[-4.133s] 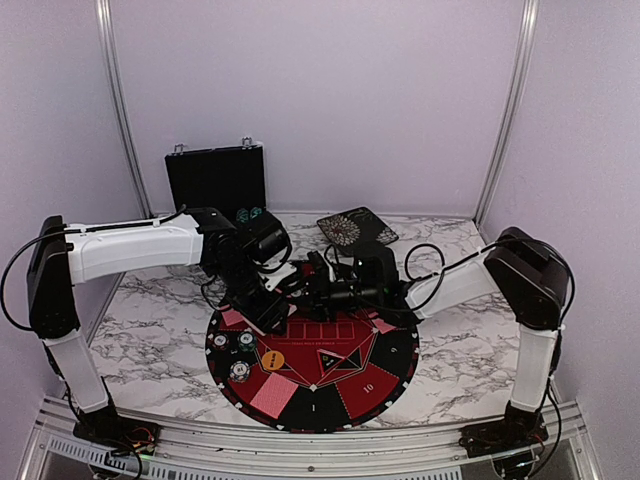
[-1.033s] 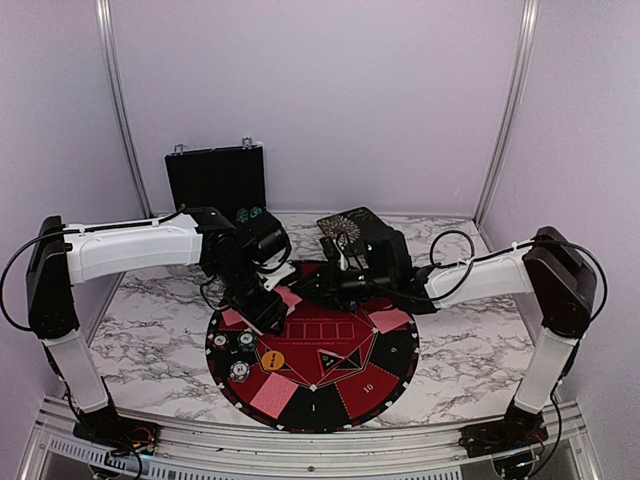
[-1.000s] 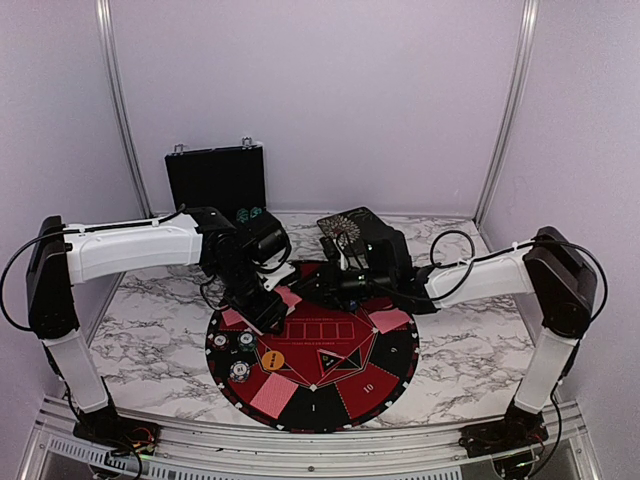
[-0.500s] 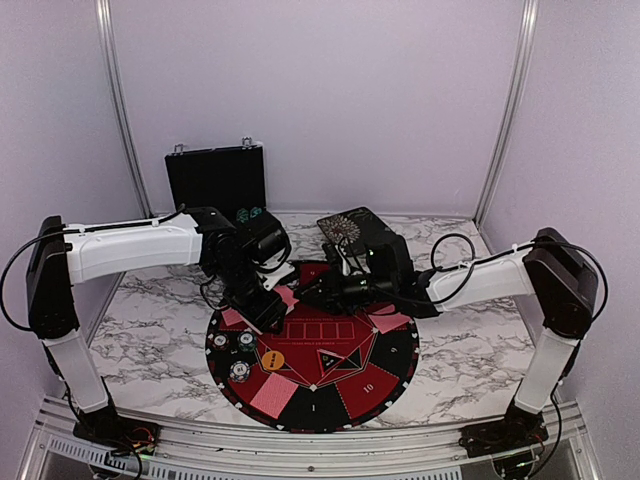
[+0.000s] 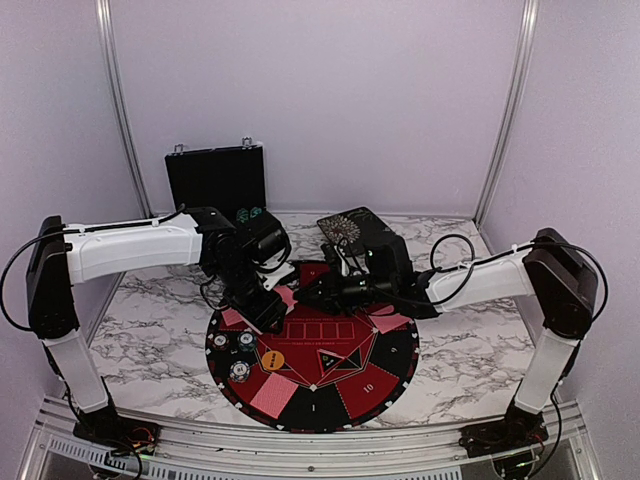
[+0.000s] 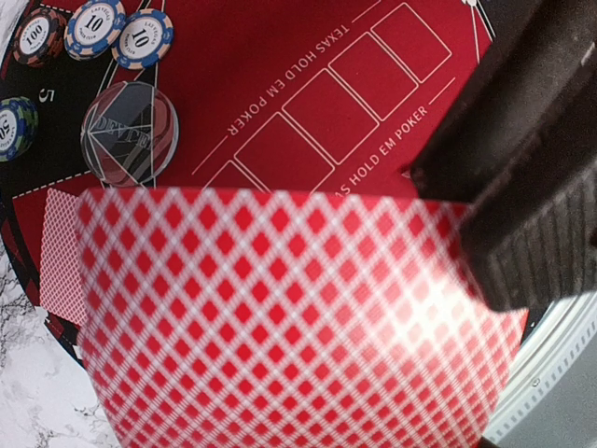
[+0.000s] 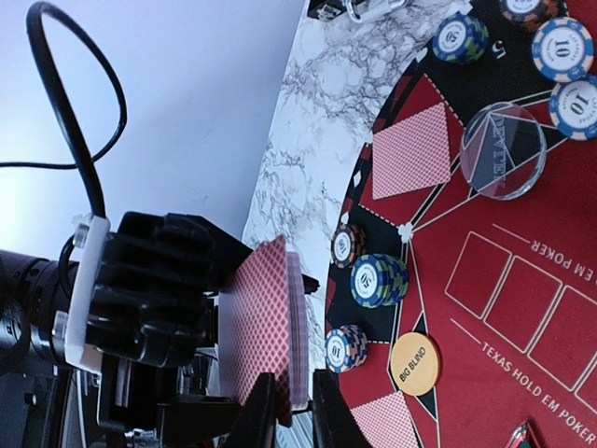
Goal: Distribute texas hold em gaming equipment
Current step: Pick up the poker card from the face-down deck piles.
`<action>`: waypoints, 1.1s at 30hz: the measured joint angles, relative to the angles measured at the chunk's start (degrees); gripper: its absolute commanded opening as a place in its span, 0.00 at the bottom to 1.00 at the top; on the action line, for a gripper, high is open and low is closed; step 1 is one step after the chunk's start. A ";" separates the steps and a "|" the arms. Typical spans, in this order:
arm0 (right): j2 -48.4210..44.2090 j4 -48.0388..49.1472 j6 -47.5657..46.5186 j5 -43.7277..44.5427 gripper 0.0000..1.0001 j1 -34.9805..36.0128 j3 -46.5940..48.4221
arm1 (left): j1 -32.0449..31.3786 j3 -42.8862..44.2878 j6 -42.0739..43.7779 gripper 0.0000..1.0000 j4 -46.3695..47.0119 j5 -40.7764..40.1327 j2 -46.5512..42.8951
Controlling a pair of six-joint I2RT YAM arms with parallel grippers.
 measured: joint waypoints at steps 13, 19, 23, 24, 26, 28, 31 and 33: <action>-1.64 1.16 0.98 -0.13 0.00 -0.46 -1.38 | 0.00 0.00 0.00 0.42 0.04 0.02 0.00; -2.58 1.97 1.44 -0.48 0.00 -0.83 -2.69 | -0.11 0.00 0.22 0.42 0.61 0.24 0.02; -3.43 2.45 1.90 -0.66 0.00 -1.25 -3.30 | -0.15 0.04 0.39 0.42 1.44 0.44 0.00; -3.56 2.62 2.08 -0.81 0.00 -1.38 -3.43 | -0.17 0.09 0.42 0.42 1.57 0.48 0.00; -3.82 3.04 2.38 -1.09 0.00 -1.62 -3.76 | -0.22 0.20 0.42 0.41 1.84 0.52 0.00; -4.17 3.26 2.71 -1.29 0.00 -1.90 -4.24 | -0.28 0.28 0.46 0.41 2.21 0.68 0.00; -4.46 3.43 3.02 -1.66 0.00 -2.32 -4.57 | -0.37 0.35 0.48 0.41 2.56 0.66 0.00; -4.61 3.48 3.21 -1.90 0.00 -2.62 -4.74 | -0.39 0.35 0.57 0.40 2.73 0.66 0.00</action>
